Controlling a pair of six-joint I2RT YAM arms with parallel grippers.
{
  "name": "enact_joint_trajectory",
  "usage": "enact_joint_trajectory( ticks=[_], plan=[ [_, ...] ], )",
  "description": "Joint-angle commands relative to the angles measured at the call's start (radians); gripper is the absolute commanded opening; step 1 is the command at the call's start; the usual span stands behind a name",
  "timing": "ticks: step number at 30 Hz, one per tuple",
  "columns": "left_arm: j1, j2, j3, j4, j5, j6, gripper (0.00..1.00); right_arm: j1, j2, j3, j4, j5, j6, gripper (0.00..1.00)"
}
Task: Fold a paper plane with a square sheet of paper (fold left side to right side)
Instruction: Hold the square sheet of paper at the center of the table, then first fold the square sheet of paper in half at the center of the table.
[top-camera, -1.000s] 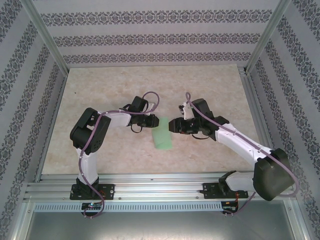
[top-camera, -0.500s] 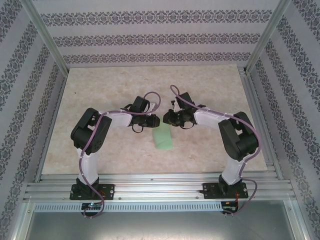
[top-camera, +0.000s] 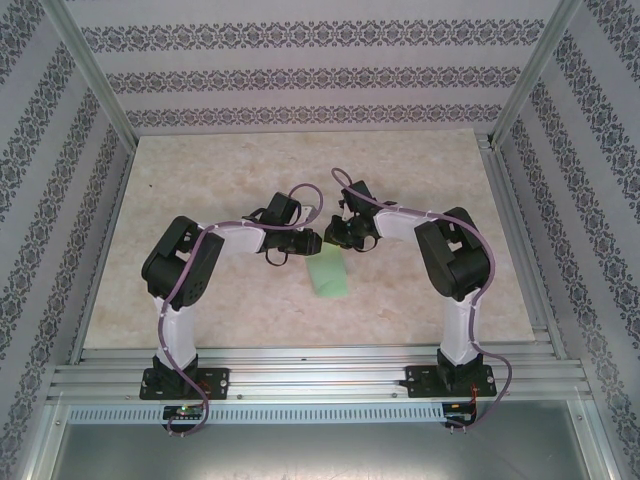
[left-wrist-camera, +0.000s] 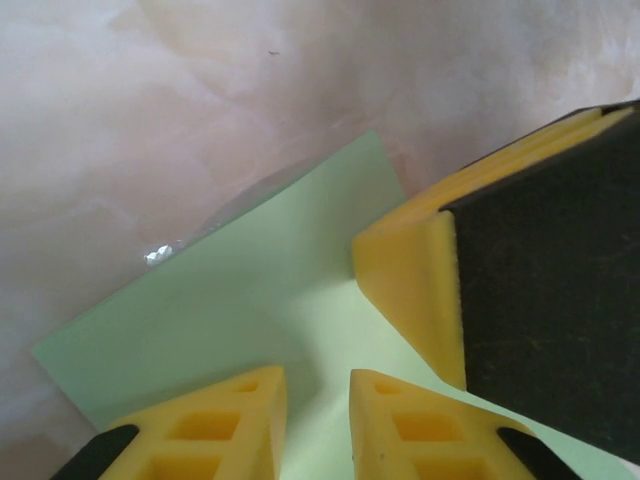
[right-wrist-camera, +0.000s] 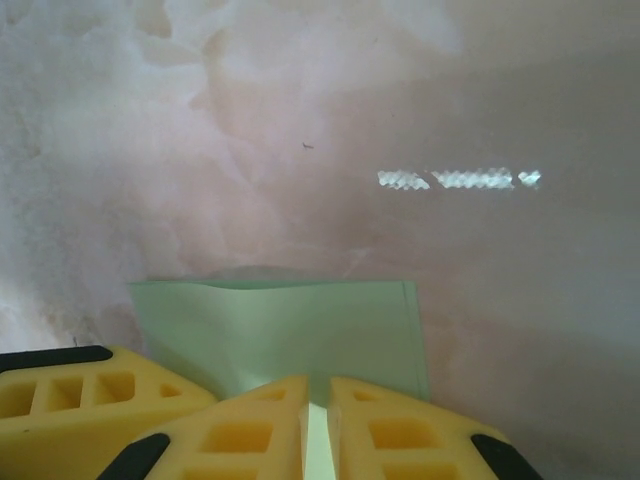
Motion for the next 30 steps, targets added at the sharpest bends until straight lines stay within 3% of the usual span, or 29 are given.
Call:
enact_joint_trajectory(
  ticks=[1, 14, 30],
  plan=[
    [-0.016, -0.027, -0.036, -0.077, -0.023, 0.015, 0.29, 0.003, 0.056, 0.007, -0.075, 0.09, -0.028, 0.15],
    [-0.043, -0.168, -0.21, 0.152, 0.152, -0.089, 0.3, 0.004, 0.064, 0.01, -0.111, 0.098, -0.047, 0.15],
    [-0.124, -0.163, -0.302, 0.128, 0.101, -0.069, 0.29, 0.006, 0.064, 0.02, -0.15, 0.12, -0.052, 0.15]
  ],
)
